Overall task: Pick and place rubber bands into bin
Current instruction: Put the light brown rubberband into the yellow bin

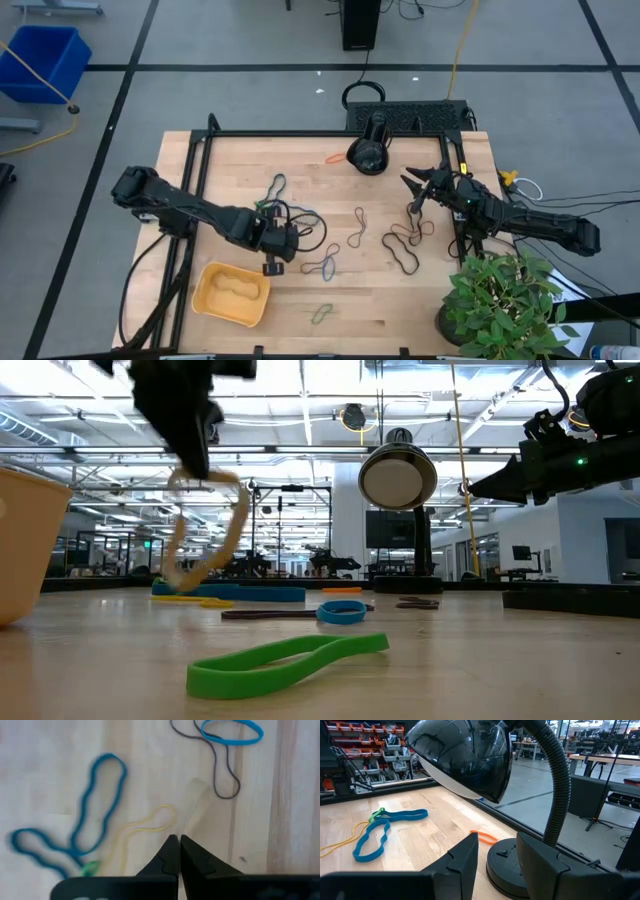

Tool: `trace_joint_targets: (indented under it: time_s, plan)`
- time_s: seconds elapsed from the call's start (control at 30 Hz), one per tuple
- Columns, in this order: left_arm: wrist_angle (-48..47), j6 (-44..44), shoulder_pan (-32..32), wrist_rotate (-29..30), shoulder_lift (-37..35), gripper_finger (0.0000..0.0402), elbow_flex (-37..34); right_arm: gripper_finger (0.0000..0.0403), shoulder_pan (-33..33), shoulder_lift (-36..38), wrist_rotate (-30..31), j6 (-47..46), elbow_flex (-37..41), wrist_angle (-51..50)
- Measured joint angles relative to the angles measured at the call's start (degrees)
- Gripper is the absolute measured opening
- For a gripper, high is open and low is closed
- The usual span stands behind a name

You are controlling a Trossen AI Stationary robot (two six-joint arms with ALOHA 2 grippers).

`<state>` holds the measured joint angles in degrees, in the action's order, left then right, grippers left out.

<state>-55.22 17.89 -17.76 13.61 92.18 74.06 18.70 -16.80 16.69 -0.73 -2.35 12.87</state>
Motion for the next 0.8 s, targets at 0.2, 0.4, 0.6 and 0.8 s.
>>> trace_joint_targets:
  time_s: [0.2,0.4,0.6,0.8]
  plan:
    - [-14.6,-1.2,-0.5,2.7,-0.2,0.0005,12.1,0.0130,0.0,0.0,0.0,0.0,0.0,0.0]
    - [-22.6,5.3,-2.5,3.1,-4.5,0.0005,17.0,0.0130,0.0,0.0,0.0,0.0,0.0,0.0]
    - [-22.8,14.2,-8.5,2.7,-10.2,0.0005,17.1,0.0130,0.0,0.0,0.0,0.1,0.0,-0.5]
    - [-24.0,26.0,-15.7,0.5,-11.7,0.0006,17.1,0.0130,0.0,0.0,0.0,0.1,0.0,-2.9]
